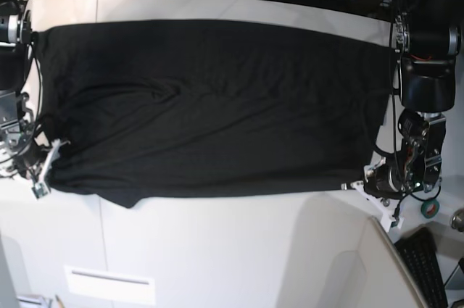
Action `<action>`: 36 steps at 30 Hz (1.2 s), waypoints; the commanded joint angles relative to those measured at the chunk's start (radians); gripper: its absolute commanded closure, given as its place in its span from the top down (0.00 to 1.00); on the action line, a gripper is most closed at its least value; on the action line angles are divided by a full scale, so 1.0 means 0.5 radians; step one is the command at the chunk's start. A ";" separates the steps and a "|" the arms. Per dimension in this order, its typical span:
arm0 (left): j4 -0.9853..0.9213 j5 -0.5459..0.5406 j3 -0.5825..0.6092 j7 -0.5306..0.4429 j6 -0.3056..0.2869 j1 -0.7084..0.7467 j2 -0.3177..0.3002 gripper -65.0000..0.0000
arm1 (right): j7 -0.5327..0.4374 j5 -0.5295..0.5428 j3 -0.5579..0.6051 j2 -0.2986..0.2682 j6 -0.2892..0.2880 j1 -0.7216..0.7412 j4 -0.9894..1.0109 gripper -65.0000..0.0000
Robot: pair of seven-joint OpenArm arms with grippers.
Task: Layout the t-shirt on the table in an organized manner, then fold the t-shirt properly
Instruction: 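Fold the held hem edge over toward the collar edge with both grippers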
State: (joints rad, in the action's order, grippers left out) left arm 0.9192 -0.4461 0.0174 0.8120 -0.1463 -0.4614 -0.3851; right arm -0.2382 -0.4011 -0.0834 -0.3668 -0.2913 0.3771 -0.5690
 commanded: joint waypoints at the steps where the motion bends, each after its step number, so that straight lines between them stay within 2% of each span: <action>1: 0.069 -0.005 -0.067 -0.021 0.003 -0.033 -0.041 0.00 | -0.050 0.009 -0.010 -0.044 0.026 0.045 -0.030 0.00; 3: 0.130 -0.005 -0.223 0.044 -0.013 0.010 -0.038 0.00 | -0.050 0.009 -0.007 -0.066 0.026 0.018 -0.033 0.00; 7: 0.268 0.004 -0.438 0.207 -0.246 0.080 -0.035 0.00 | -0.050 0.009 -0.013 -0.066 0.026 -0.084 -0.220 0.00; 14: 0.502 0.001 -0.460 0.265 -0.246 0.249 -0.029 0.00 | -0.044 0.009 -0.016 -0.066 0.026 -0.222 -0.404 0.00; 18: 0.511 -0.002 -0.475 0.265 -0.246 0.261 -0.045 0.00 | -0.044 0.009 -0.016 -0.066 0.026 -0.292 -0.487 0.00; 21: 0.520 -0.002 -0.582 0.268 -0.249 0.265 -0.048 0.00 | -0.044 0.009 -0.016 -0.069 0.026 -0.332 -0.564 0.00; 27: 0.618 -0.002 -0.613 0.372 -0.252 0.314 -0.081 0.00 | -0.038 0.009 -0.019 -0.069 0.026 -0.394 -0.717 0.00; 32: 0.775 -0.002 -0.632 0.375 -0.252 0.427 -0.088 0.00 | 0.119 0.009 -0.019 -0.069 0.026 -0.455 -0.858 0.00; 36: 0.787 -0.002 -0.635 0.378 -0.252 0.455 -0.109 0.00 | 0.153 0.009 -0.019 -0.072 0.019 -0.504 -0.996 0.00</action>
State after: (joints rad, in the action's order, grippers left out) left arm 1.2919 -0.4450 -0.2935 1.0149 -0.2733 -0.2085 -0.4171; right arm -0.1429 -0.4011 -0.0837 -0.3824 -0.2951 0.1089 -1.0512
